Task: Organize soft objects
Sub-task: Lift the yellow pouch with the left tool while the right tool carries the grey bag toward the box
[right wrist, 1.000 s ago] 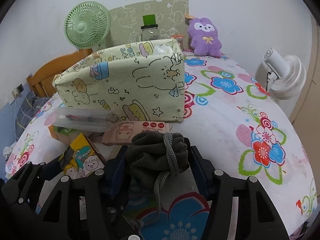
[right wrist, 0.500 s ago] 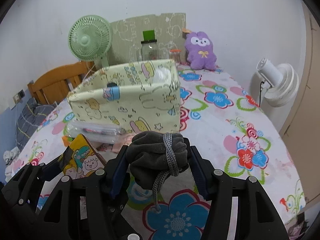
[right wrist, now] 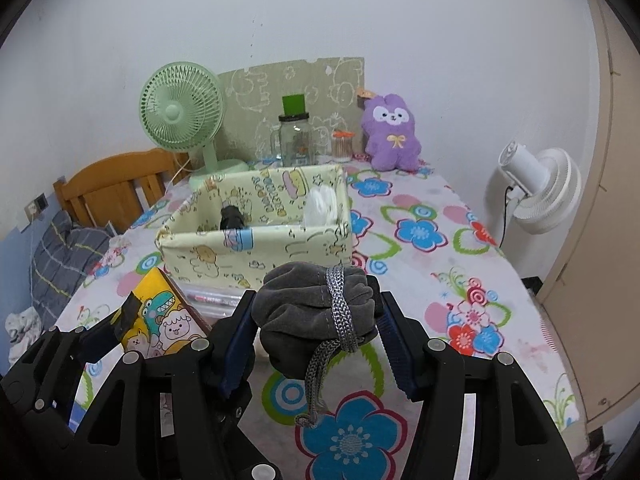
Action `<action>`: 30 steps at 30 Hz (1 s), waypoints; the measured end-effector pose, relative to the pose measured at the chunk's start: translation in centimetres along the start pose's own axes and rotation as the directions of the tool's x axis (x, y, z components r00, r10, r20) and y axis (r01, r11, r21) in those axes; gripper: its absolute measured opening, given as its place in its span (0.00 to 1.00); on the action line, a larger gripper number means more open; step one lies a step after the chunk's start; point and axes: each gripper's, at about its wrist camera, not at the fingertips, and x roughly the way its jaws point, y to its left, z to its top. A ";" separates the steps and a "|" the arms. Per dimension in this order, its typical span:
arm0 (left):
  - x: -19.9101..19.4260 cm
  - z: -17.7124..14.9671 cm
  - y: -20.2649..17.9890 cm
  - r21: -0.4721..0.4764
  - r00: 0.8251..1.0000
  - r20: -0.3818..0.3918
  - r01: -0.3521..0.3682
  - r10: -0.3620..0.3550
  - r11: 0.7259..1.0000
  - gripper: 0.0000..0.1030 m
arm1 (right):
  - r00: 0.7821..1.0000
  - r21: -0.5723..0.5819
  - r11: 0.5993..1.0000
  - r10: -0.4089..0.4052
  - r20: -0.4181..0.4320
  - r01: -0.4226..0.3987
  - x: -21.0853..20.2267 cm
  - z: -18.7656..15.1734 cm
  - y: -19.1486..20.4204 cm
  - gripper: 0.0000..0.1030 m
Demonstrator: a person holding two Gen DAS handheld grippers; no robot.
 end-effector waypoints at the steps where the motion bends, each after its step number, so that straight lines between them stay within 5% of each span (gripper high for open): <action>1: -0.1 0.2 0.1 -0.001 1.000 0.003 0.000 0.000 1.000 0.81 | 1.000 0.000 1.000 -0.002 0.002 0.002 -0.1 0.3 0.0 0.60; 30: 0.4 7.0 1.8 0.009 0.997 0.076 -0.016 0.015 1.000 0.81 | 0.997 -0.009 1.000 -0.026 0.076 0.027 -0.1 7.5 1.6 0.60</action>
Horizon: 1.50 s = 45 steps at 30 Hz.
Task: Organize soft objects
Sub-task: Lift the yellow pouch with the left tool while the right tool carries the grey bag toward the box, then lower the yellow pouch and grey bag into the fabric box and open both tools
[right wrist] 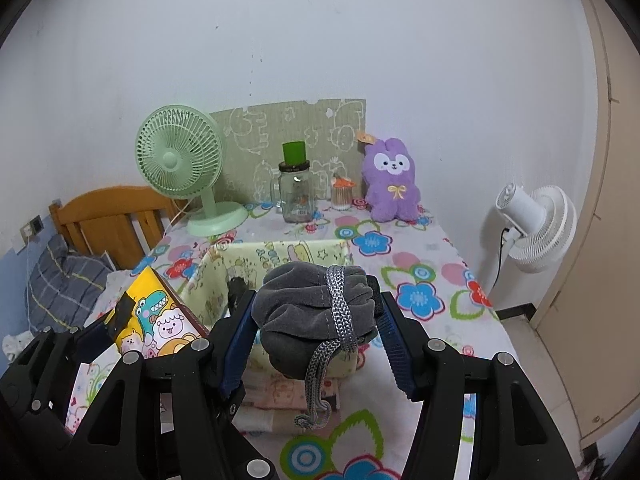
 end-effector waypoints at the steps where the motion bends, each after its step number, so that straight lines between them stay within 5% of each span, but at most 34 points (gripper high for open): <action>1: 0.2 0.2 0.0 0.002 1.000 0.003 -0.001 0.001 1.000 0.81 | 1.000 -0.004 1.000 0.001 0.002 -0.001 0.2 0.2 0.0 0.60; 30: 9.2 3.1 2.2 -0.004 0.998 -0.052 -0.032 0.032 0.999 0.81 | 0.998 -0.048 0.998 0.028 -0.049 -0.030 10.0 3.9 0.5 0.60; 45: 14.7 2.1 3.0 -0.010 0.984 -0.179 -0.001 -0.001 1.000 0.85 | 0.986 -0.032 0.996 0.074 -0.148 -0.079 15.8 3.0 0.2 0.60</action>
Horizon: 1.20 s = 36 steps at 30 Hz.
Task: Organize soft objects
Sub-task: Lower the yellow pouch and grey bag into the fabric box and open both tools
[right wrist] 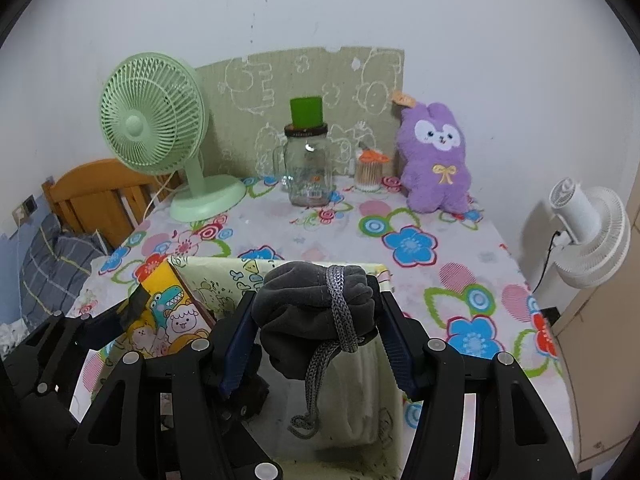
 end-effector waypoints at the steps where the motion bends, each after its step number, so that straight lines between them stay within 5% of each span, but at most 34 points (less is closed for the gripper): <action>1: 0.2 0.0 0.1 0.000 1.000 -0.009 -0.003 0.003 1.000 0.85 | 1.000 0.000 1.000 0.006 -0.007 -0.006 0.3 0.0 0.1 0.60; 16: 1.0 -0.4 1.1 0.025 0.998 -0.058 0.000 0.001 1.000 0.90 | 0.997 -0.031 0.997 0.066 -0.037 -0.067 2.4 0.0 1.3 0.62; 23: 0.9 -0.3 1.2 0.016 0.999 -0.054 0.003 -0.002 1.000 0.90 | 0.999 -0.054 0.998 0.044 -0.022 -0.046 2.1 0.1 1.6 0.88; 36: -0.2 -0.3 0.4 0.029 0.999 -0.035 0.003 -0.002 1.000 0.90 | 0.999 -0.012 1.000 0.021 -0.026 -0.021 0.9 -0.1 0.7 0.91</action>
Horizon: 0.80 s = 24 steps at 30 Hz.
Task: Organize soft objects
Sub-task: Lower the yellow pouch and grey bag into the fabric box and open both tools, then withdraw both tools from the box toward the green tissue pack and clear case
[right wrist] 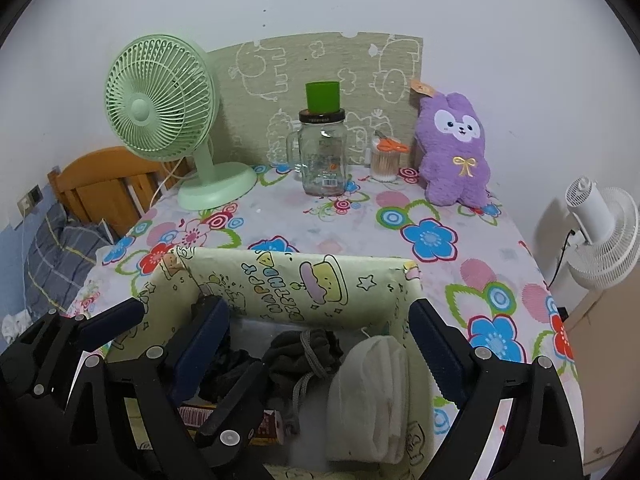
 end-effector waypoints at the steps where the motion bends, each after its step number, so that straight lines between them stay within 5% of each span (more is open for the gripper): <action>1: -0.2 0.0 -0.1 0.001 1.000 0.004 0.000 0.000 1.000 0.90 | 1.000 0.004 1.000 0.000 0.004 0.000 -0.3 -0.1 -0.1 0.91; 24: -6.7 -1.6 -1.8 0.009 0.996 0.084 -0.006 0.006 1.000 0.98 | 0.996 0.024 0.999 -0.032 0.083 0.030 -8.0 -1.5 -0.1 0.92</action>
